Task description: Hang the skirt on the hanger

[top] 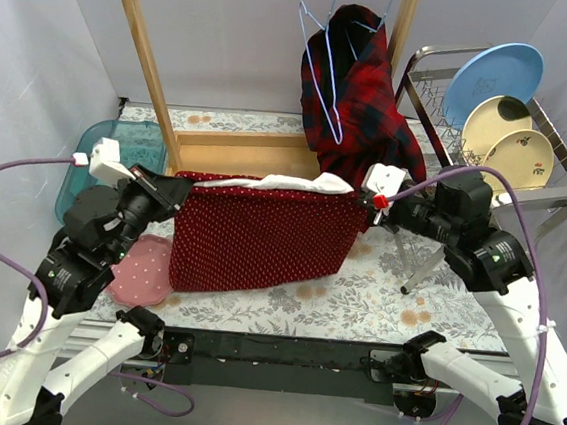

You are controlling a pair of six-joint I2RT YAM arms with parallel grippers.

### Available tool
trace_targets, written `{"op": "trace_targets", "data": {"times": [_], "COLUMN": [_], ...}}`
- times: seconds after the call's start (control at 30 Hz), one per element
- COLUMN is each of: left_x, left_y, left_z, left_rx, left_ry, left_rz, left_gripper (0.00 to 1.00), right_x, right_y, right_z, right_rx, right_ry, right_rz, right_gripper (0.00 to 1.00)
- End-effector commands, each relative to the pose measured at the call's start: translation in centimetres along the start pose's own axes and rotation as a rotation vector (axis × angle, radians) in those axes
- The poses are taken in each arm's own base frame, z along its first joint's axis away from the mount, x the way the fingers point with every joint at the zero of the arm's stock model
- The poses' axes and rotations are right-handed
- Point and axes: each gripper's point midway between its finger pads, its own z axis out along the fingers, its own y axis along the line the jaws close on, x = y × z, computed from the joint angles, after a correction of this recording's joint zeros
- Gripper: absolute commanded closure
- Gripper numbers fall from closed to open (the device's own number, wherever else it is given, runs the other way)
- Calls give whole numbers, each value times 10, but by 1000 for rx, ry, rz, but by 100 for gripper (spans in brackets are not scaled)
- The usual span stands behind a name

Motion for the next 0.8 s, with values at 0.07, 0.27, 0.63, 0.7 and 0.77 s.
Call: {"op": "trace_targets", "data": {"times": [0.07,0.27,0.63,0.7,0.77], "left_x": [-21,-37,-71,-65,-55], "left_y": [-47,-68,-93,-90,-85], "left_z": [-4,2,-10,-16,-20], "left_rx": [154,196,228,238,235], "left_ry": [-3,-29,-98,-78,-37], "left_rz": [58,118,206,201,199], "left_gripper": [100,100,100,100,100], "right_x": [-25,-59,-103,-106,-114], "right_y": [-16,-35,-61,-61,-57], "right_z": [-27,-39,-43,-46,-53], "right_rx": [83,126,161,157,141], "right_ry": [-21,-77,-148,-149,-166], "right_rz": [-8,-65,-113,-118,-133], "right_gripper": [99,99,99,99,99]}}
